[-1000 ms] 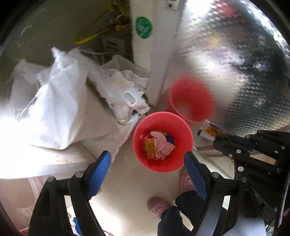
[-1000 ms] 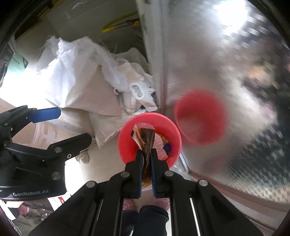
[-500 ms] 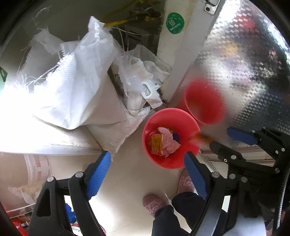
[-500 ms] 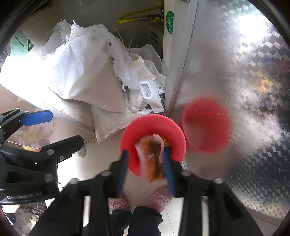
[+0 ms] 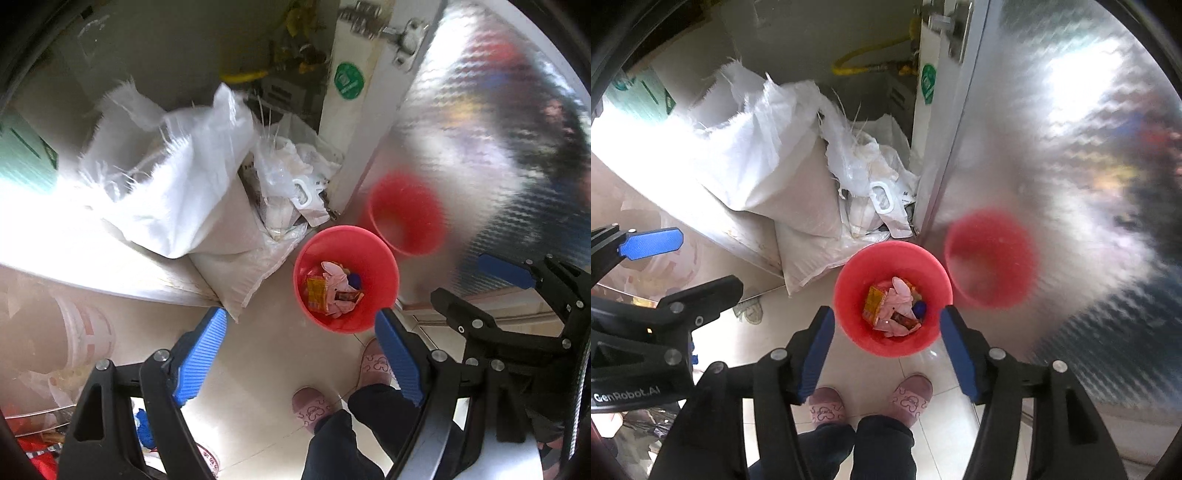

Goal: Collect trash
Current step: 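Raise both tools back up to the counter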

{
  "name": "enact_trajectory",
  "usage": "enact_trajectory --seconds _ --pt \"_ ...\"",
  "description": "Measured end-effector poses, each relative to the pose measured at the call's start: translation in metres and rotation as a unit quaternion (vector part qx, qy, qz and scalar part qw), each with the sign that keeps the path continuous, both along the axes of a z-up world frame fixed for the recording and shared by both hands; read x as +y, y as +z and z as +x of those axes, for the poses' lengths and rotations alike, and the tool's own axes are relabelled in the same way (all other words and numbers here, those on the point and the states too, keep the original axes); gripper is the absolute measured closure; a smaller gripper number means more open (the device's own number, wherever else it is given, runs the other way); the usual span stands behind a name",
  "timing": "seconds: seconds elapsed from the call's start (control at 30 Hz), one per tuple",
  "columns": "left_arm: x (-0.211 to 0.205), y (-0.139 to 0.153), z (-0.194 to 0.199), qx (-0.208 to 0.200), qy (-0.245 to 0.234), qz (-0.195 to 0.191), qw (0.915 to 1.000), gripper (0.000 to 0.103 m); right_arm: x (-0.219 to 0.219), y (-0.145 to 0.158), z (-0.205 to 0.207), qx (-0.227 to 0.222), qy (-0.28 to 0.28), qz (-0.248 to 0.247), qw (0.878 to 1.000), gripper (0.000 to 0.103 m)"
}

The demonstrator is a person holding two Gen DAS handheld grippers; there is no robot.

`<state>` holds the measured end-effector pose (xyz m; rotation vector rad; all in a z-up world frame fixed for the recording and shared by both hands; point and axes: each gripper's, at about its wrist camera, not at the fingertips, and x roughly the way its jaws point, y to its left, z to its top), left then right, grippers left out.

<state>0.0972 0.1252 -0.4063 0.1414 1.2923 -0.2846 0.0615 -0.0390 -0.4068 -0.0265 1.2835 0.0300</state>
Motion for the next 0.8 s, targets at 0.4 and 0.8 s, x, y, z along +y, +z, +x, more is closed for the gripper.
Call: enact_trajectory --seconds 0.4,0.8 --pt "-0.004 0.128 -0.037 -0.051 -0.034 -0.021 0.9979 0.022 0.005 0.126 -0.045 -0.035 -0.055 -0.022 0.998 0.041" --pt "-0.030 0.234 -0.049 -0.092 -0.065 -0.056 0.9920 0.021 -0.018 0.239 -0.072 -0.113 -0.130 -0.075 0.982 0.029"
